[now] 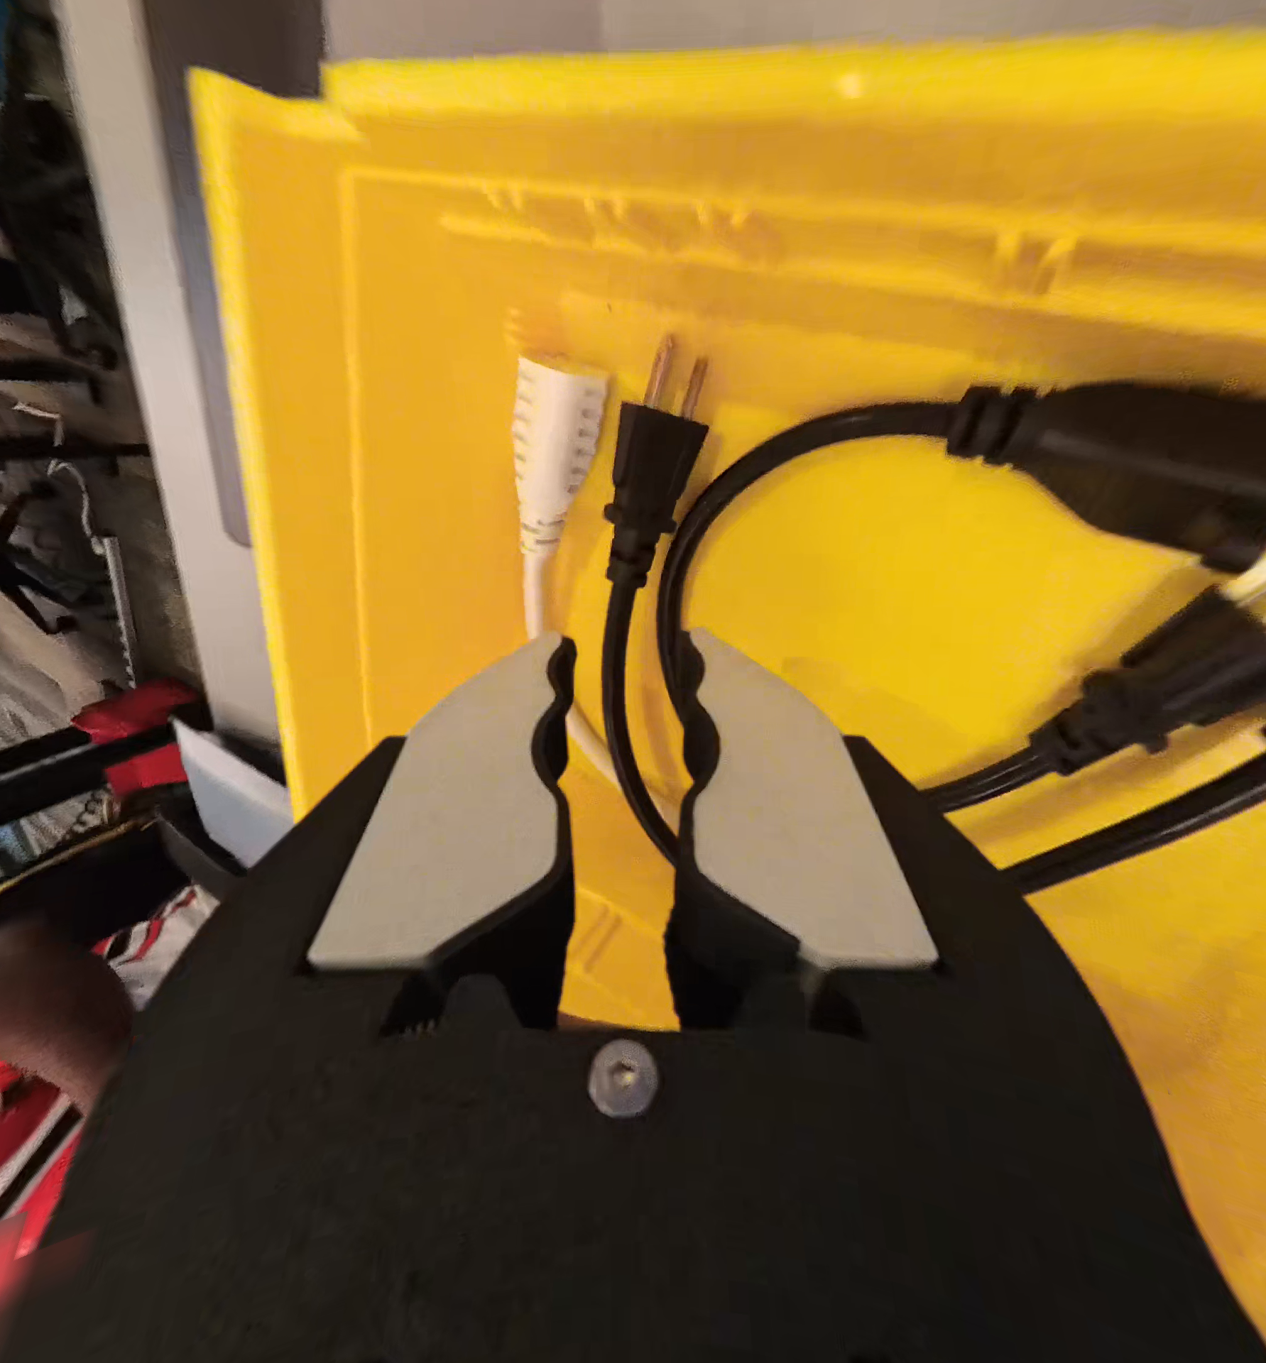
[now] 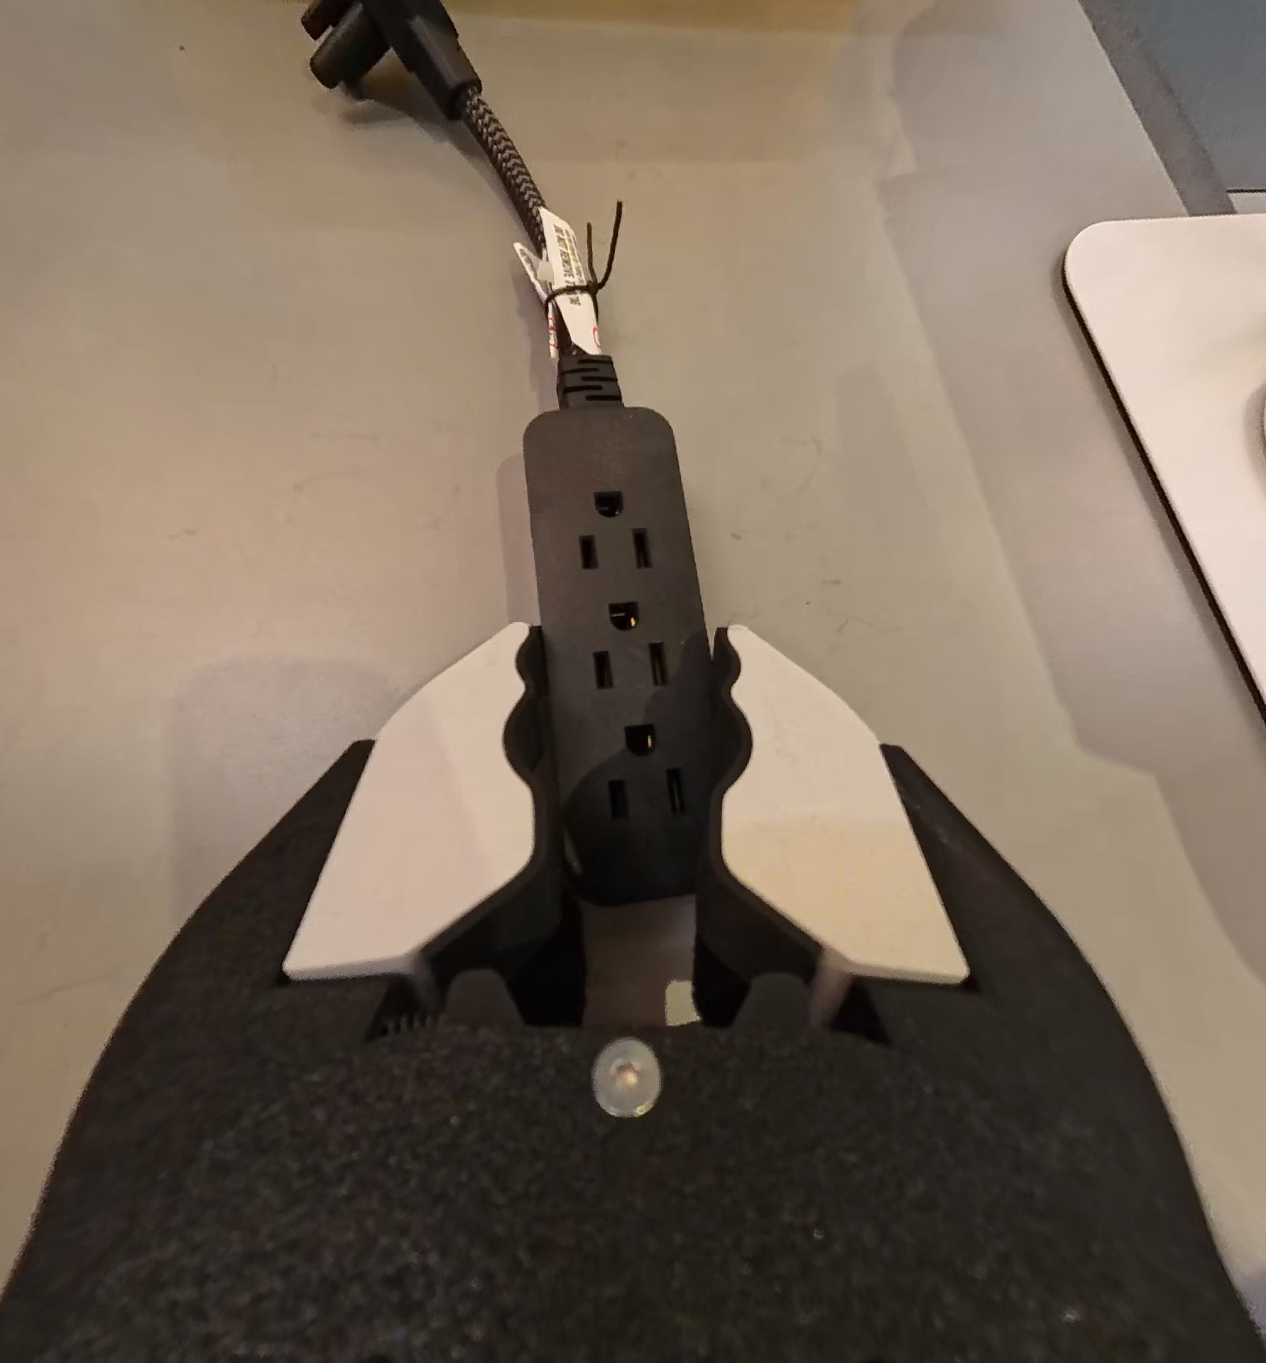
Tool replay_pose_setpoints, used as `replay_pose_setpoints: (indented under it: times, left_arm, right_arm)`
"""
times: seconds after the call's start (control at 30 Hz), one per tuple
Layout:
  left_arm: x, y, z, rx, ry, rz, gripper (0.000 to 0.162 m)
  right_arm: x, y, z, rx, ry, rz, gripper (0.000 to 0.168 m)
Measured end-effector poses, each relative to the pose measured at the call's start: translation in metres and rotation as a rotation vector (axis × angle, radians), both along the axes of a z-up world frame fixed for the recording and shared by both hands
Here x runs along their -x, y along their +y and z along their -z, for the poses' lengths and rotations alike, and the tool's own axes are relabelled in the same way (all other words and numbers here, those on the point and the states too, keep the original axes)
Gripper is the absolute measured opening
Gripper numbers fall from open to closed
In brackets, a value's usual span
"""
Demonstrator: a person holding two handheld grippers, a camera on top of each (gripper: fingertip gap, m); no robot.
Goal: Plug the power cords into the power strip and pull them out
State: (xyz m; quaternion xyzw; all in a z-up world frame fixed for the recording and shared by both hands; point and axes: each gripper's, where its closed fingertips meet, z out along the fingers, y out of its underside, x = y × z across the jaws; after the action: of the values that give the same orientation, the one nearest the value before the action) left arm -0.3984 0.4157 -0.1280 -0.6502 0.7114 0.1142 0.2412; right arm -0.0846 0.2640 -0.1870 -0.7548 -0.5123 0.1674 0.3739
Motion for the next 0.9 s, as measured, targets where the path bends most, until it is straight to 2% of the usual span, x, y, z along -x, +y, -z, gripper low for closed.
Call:
replay_pose_setpoints:
  times: [0.13, 0.27, 0.33, 0.5, 0.57, 0.67, 0.8, 0.9]
  left_arm:
    - [0.005, 0.014, 0.030, 0.059, 0.101, 0.041, 0.029]
    - [0.007, 0.029, 0.047, 0.042, 0.160, 0.046, 0.029]
    - [0.005, 0.029, 0.052, 0.060, 0.158, 0.063, 0.011]
    - [0.010, 0.027, 0.046, 0.106, 0.145, 0.031, 0.008]
    - [0.012, 0.024, 0.031, 0.122, 0.116, 0.008, 0.008]
    - [0.019, 0.020, -0.011, 0.105, 0.100, -0.013, 0.008]
    - [0.025, 0.011, -0.095, -0.002, 0.052, -0.026, 0.008]
    - [0.024, -0.012, -0.168, -0.122, 0.017, -0.011, 0.008]
  right_arm:
    - [0.000, 0.000, 0.000, 0.012, 0.004, -0.002, 0.044]
    - [0.000, 0.000, 0.000, 0.015, 0.006, -0.002, 0.044]
    - [0.000, 0.000, 0.000, 0.017, 0.007, -0.001, 0.044]
    - [0.000, 0.000, 0.000, 0.020, 0.008, -0.001, 0.044]
    - [0.001, 0.000, 0.000, 0.019, 0.008, -0.001, 0.044]
    - [0.001, 0.000, 0.000, 0.013, 0.006, -0.001, 0.044]
    - [0.001, 0.000, 0.000, 0.007, 0.003, 0.000, 0.044]
    - [0.001, 0.000, 0.000, 0.002, 0.001, 0.000, 0.044]
